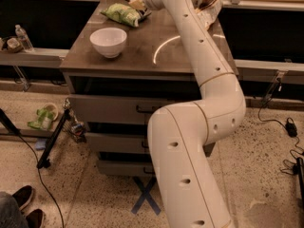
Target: Move rxbar blueberry near green jalapeno chip bag
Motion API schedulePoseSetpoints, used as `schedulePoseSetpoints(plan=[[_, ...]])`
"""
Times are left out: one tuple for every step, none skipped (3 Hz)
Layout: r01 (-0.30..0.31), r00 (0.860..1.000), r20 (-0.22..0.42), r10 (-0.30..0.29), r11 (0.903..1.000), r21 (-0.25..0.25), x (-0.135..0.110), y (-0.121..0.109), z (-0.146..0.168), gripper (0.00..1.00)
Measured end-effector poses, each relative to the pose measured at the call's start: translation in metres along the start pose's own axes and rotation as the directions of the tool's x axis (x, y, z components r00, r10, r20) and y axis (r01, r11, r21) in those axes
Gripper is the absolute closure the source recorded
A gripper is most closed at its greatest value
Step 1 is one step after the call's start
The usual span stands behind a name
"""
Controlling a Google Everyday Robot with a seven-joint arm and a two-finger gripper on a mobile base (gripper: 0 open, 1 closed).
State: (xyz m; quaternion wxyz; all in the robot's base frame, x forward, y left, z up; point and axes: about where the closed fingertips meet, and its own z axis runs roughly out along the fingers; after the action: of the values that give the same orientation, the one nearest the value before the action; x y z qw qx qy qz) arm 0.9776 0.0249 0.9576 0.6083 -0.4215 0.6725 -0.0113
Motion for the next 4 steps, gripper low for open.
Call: schedulePoseSetpoints(plan=[[0.011,1.0,-0.003,-0.011,0.9999,0.0,0.0001,0.0005,0.0004,0.3],[0.023,1.0,-0.004,-0.023,0.9997,-0.003,0.0003,0.002,0.0015,0.07],[0.04,0.999,-0.001,-0.04,0.9992,-0.006,-0.0019,0.0029,0.0012,0.0],[0.051,0.999,0.001,-0.051,0.9987,-0.006,-0.0039,0.0003,-0.0025,0.0]])
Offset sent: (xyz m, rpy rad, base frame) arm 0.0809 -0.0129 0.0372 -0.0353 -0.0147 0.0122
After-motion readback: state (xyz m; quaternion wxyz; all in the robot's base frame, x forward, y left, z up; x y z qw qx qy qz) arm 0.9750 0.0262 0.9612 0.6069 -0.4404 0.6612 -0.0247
